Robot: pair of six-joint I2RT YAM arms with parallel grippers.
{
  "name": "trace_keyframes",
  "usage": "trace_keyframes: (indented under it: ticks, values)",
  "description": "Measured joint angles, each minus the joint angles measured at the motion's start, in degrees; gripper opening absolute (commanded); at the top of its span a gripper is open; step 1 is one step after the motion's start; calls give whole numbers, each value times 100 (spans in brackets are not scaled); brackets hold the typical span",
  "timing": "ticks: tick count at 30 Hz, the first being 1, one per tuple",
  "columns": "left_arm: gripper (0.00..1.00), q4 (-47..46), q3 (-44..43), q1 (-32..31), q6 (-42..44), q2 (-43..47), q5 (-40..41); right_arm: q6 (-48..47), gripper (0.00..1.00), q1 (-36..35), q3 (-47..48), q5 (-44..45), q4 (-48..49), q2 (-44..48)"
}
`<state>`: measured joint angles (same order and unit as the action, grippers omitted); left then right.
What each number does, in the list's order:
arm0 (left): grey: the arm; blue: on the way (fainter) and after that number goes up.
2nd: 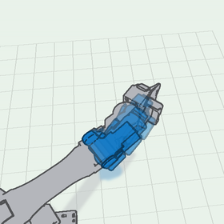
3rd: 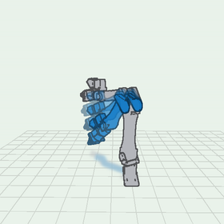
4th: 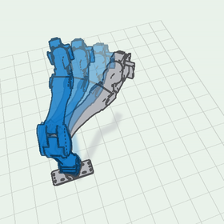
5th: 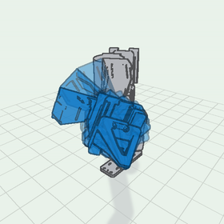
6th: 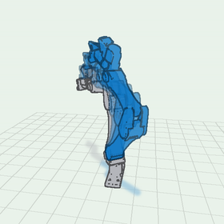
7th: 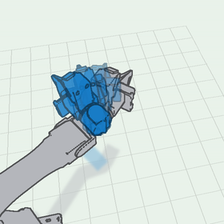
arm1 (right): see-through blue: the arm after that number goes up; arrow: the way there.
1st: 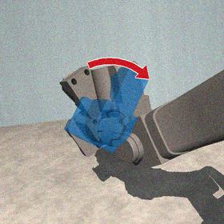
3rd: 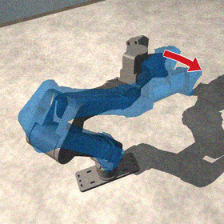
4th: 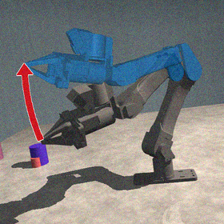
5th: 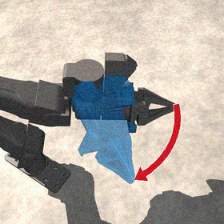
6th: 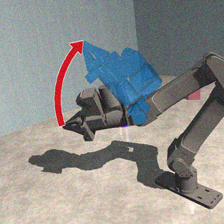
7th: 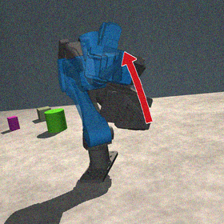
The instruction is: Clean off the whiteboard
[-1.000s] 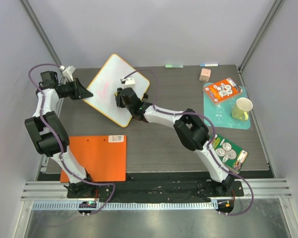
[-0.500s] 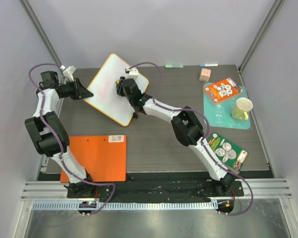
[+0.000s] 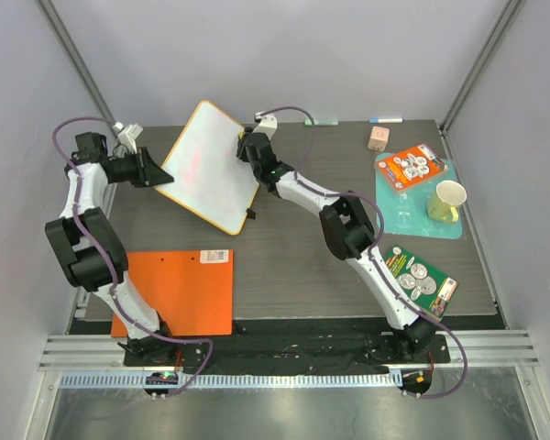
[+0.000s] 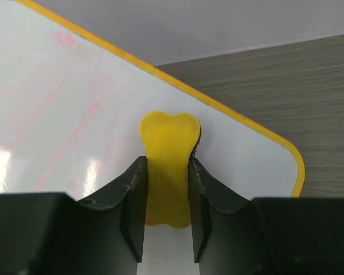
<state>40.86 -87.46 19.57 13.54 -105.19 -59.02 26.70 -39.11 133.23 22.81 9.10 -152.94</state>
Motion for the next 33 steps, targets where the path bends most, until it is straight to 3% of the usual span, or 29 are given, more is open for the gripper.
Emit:
trace_keyframes:
  ticks: [6,13,18,25,33]
  values:
    - [0,192,-7,26,146,0,-37,-501,1,-437,-1167,142,149,743]
    - [0,332,-7,70,240,4,-11,-702,1,-990,-870,256,90,811]
    - [0,393,-7,68,352,33,4,-387,1,-883,-310,208,-20,501]
    - [0,529,-15,57,481,85,-24,363,1,-166,321,133,-284,-31]
    - [0,621,-17,55,494,103,-44,356,1,190,195,96,-568,-129]
